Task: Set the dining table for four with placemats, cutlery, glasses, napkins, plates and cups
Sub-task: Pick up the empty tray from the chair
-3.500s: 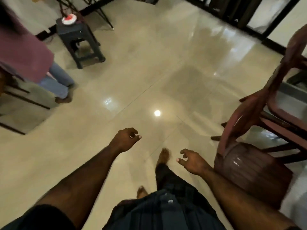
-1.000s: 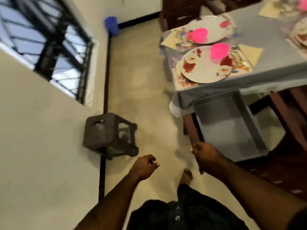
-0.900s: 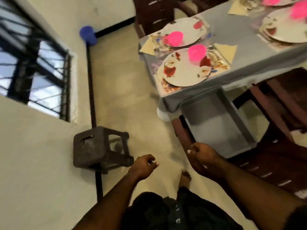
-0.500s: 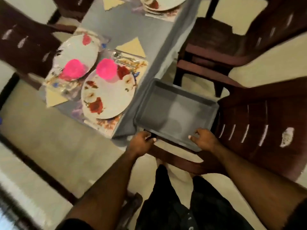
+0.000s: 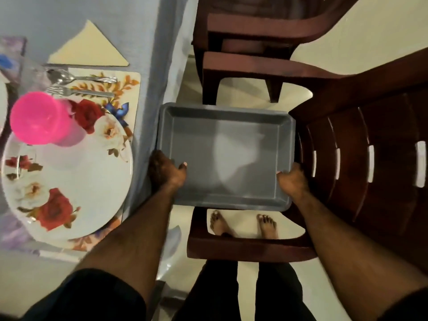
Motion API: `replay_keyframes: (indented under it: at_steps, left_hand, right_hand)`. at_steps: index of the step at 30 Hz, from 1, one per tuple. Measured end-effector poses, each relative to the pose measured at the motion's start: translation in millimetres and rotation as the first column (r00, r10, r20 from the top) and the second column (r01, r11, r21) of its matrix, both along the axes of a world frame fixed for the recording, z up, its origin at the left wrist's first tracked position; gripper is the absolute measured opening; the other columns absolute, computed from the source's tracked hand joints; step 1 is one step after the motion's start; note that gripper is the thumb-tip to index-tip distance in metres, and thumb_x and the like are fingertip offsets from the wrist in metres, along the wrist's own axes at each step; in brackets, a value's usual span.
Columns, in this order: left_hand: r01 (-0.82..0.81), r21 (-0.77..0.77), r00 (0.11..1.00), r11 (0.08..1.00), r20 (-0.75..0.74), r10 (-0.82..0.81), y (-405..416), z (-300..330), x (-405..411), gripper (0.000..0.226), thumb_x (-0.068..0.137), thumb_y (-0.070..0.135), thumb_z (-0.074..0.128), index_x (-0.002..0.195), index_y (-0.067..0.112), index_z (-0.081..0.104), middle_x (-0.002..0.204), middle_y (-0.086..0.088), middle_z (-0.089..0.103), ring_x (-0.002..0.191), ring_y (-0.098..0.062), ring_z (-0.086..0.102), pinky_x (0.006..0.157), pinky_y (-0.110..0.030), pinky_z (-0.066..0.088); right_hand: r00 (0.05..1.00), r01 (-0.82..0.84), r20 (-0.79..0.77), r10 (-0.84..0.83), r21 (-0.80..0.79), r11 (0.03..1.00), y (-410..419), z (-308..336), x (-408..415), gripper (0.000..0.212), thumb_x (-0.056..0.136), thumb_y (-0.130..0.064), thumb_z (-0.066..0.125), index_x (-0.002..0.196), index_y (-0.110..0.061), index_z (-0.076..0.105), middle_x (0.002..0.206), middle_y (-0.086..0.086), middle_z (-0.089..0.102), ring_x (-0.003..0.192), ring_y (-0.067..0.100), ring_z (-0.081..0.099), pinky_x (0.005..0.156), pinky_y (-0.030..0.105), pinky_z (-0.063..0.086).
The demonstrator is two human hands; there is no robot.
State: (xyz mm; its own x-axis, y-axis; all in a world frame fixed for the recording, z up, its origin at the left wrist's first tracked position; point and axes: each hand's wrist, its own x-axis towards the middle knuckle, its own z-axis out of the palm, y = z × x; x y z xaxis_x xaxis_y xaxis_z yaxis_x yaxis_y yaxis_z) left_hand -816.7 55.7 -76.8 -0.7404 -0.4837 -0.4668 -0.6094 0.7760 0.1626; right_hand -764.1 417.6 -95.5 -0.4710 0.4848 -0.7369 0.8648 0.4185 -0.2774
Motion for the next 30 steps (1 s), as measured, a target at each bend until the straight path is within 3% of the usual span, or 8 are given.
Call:
replay_keyframes:
  at_steps: [2, 5, 11, 16, 19, 23, 27, 30]
  left_hand:
    - [-0.146, 0.044, 0.989, 0.988, -0.004, 0.147, -2, -9, -13, 0.103, 0.089, 0.045, 0.078, 0.165, 0.008, 0.019, 0.166, -0.021, 0.033, 0.151, -0.042, 0.035, 0.122, -0.05, 0.034]
    - [-0.274, 0.048, 0.962, 0.96, 0.026, 0.273, 1, -1, -26, 0.082, 0.088, 0.035, 0.078, 0.154, 0.004, 0.04, 0.154, -0.023, 0.049, 0.138, -0.044, 0.052, 0.111, -0.047, 0.047]
    - [-0.265, 0.163, 0.963, 0.95, 0.086, 0.254, 22, 64, -7, 0.044, 0.089, 0.02, 0.071, 0.126, -0.004, 0.068, 0.128, -0.026, 0.069, 0.118, -0.045, 0.066, 0.094, -0.046, 0.056]
    - [-0.262, 0.24, 0.965, 0.935, 0.086, 0.248, 54, 148, 8, 0.05, 0.096, 0.024, 0.068, 0.138, -0.002, 0.061, 0.137, -0.027, 0.064, 0.126, -0.045, 0.062, 0.101, -0.047, 0.053]
    - [-0.264, 0.251, 0.964, 0.931, 0.033, 0.265, 75, 199, 20, 0.05, 0.095, 0.031, 0.068, 0.135, 0.001, 0.061, 0.135, -0.024, 0.065, 0.122, -0.044, 0.063, 0.101, -0.049, 0.055]
    - [-0.339, 0.209, 0.935, 0.917, -0.039, 0.354, 102, 262, 50, 0.048, 0.099, 0.028, 0.064, 0.136, -0.002, 0.061, 0.139, -0.022, 0.063, 0.127, -0.044, 0.06, 0.102, -0.047, 0.052]
    - [-0.462, 0.211, 0.861, 0.862, -0.129, 0.493, 121, 316, 103, 0.048, 0.101, 0.025, 0.061, 0.139, -0.004, 0.058, 0.14, -0.023, 0.061, 0.129, -0.043, 0.059, 0.104, -0.044, 0.05]
    - [-0.537, 0.279, 0.789, 0.796, -0.168, 0.591, 114, 348, 158, 0.039, 0.104, 0.023, 0.055, 0.134, -0.001, 0.064, 0.135, -0.021, 0.065, 0.126, -0.04, 0.061, 0.103, -0.043, 0.052]
  right_hand:
    - [0.996, 0.082, -0.022, -0.082, -0.016, 0.997, 6, -4, -4, 0.052, 0.094, -0.016, 0.061, 0.143, -0.005, 0.049, 0.135, 0.02, 0.061, 0.118, 0.042, 0.062, 0.096, 0.044, 0.054]
    - [0.99, 0.114, -0.094, -0.108, 0.068, 0.991, 16, 19, -9, 0.034, 0.097, -0.011, 0.058, 0.129, -0.002, 0.065, 0.124, 0.021, 0.069, 0.111, 0.042, 0.066, 0.09, 0.039, 0.053]
    - [0.92, 0.269, -0.341, -0.192, 0.193, 0.944, 46, 138, -12, 0.026, 0.099, -0.02, 0.062, 0.118, -0.009, 0.076, 0.119, 0.021, 0.074, 0.112, 0.044, 0.066, 0.096, 0.041, 0.052]
    - [0.868, 0.314, -0.458, -0.192, 0.206, 0.927, 79, 239, -13, 0.026, 0.096, -0.029, 0.065, 0.108, -0.011, 0.077, 0.11, 0.018, 0.075, 0.107, 0.044, 0.068, 0.095, 0.044, 0.054]
    - [0.843, 0.285, -0.515, -0.157, 0.18, 0.941, 99, 284, -15, 0.022, 0.096, -0.029, 0.062, 0.102, -0.013, 0.075, 0.107, 0.013, 0.074, 0.106, 0.039, 0.068, 0.096, 0.047, 0.054]
    - [0.841, 0.215, -0.529, -0.118, 0.126, 0.968, 123, 325, -23, 0.029, 0.096, -0.026, 0.06, 0.114, -0.01, 0.076, 0.114, 0.016, 0.075, 0.107, 0.042, 0.069, 0.091, 0.042, 0.054]
    - [0.862, 0.069, -0.506, -0.029, 0.062, 0.996, 142, 358, -27, 0.03, 0.097, -0.017, 0.058, 0.119, -0.002, 0.074, 0.121, 0.021, 0.072, 0.113, 0.044, 0.067, 0.095, 0.043, 0.052]
    - [0.841, -0.063, -0.538, 0.065, 0.022, 0.998, 138, 384, -19, 0.032, 0.095, -0.023, 0.062, 0.118, -0.005, 0.075, 0.122, 0.019, 0.073, 0.114, 0.043, 0.067, 0.097, 0.044, 0.053]
